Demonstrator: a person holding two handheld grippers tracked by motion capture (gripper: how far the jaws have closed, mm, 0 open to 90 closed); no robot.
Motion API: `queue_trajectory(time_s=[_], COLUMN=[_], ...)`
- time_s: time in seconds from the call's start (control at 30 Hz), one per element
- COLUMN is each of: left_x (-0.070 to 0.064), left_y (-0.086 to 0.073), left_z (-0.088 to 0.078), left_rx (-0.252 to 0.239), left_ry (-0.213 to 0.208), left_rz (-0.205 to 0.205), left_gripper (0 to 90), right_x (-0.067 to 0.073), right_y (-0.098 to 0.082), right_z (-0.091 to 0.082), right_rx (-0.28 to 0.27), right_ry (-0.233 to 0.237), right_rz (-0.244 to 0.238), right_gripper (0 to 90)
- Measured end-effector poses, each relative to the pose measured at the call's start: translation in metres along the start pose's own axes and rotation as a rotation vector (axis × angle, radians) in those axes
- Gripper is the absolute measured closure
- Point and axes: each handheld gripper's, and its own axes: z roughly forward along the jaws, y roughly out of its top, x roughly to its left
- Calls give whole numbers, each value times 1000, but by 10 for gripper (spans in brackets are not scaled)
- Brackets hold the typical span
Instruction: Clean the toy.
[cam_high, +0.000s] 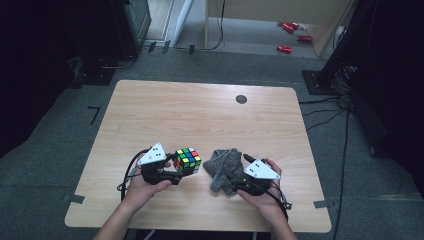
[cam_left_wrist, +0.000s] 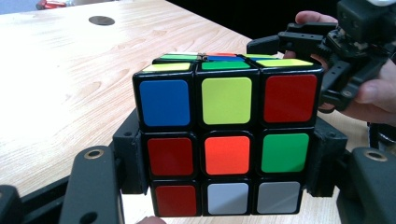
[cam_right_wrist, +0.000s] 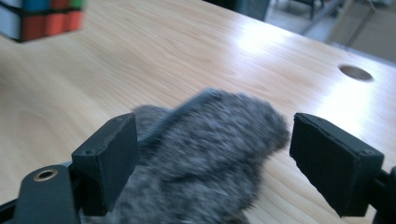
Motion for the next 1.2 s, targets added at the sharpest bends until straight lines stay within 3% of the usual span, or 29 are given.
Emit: queue_trajectory(time_s=[0.2,0.4,0.8,1.2], left_x=[-2,-3,-11,-16], left_y=[2,3,7,9], left_z=[0,3,10,17], left_rx=[-1,23,83,130], left_ry=[-9,-44,-119,-168], left_rz=[-7,-30,-30,-56], left_gripper=[343,343,344,344], right_x=[15,30,54,69], right_y=[4,6,8,9], right_z=[-2,0,2,7], right_rx=[-69,-152,-250,-285], right_ry=[82,119,141,131], right_rz=[-68,-156,-306,-425], right_gripper=[210,226,213,185])
